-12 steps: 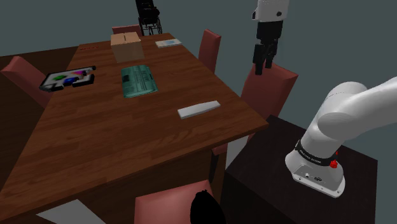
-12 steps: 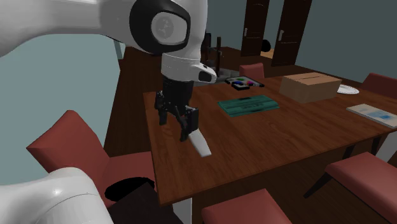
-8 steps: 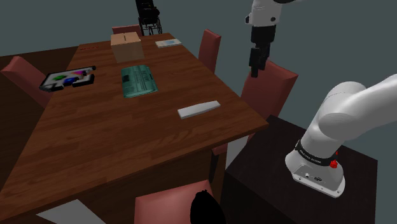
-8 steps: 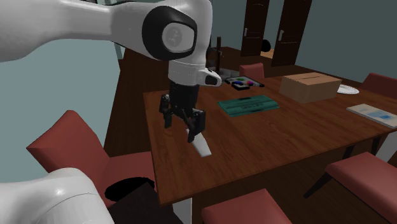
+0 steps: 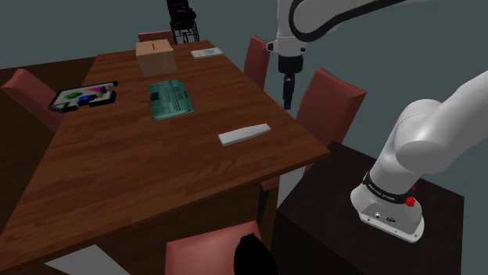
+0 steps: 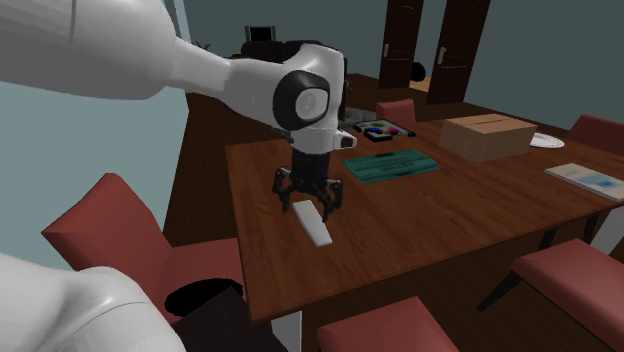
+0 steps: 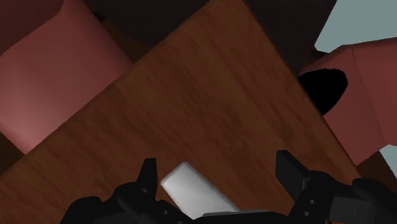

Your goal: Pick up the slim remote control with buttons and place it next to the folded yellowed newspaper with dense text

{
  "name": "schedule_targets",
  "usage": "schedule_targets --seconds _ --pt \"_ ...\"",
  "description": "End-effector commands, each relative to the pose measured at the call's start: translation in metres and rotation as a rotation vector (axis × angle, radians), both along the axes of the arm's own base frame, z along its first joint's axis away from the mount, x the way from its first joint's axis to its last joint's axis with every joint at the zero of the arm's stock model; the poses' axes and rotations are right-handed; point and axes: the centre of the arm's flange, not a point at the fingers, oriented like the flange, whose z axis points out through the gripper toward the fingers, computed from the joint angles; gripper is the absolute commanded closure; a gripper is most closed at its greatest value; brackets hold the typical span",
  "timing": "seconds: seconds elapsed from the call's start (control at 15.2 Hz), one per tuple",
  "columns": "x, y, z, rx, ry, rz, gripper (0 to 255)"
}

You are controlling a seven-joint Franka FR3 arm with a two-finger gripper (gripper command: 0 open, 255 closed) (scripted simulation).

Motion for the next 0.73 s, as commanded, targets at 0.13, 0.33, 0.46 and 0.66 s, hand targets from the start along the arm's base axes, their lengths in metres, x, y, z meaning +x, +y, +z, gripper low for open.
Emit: schedule_targets --seconds 0.13,0.33,0.46,0.66 --pt "0.034 0.02 -0.028 0.001 -0.033 0.187 0" --pt "0.058 0.04 -0.05 0.002 -0.057 0.325 0" --pt "0.072 0.056 -0.064 0.002 -0.072 0.416 0" --pt "0.092 0.081 -0.085 0.003 -0.095 0.553 0"
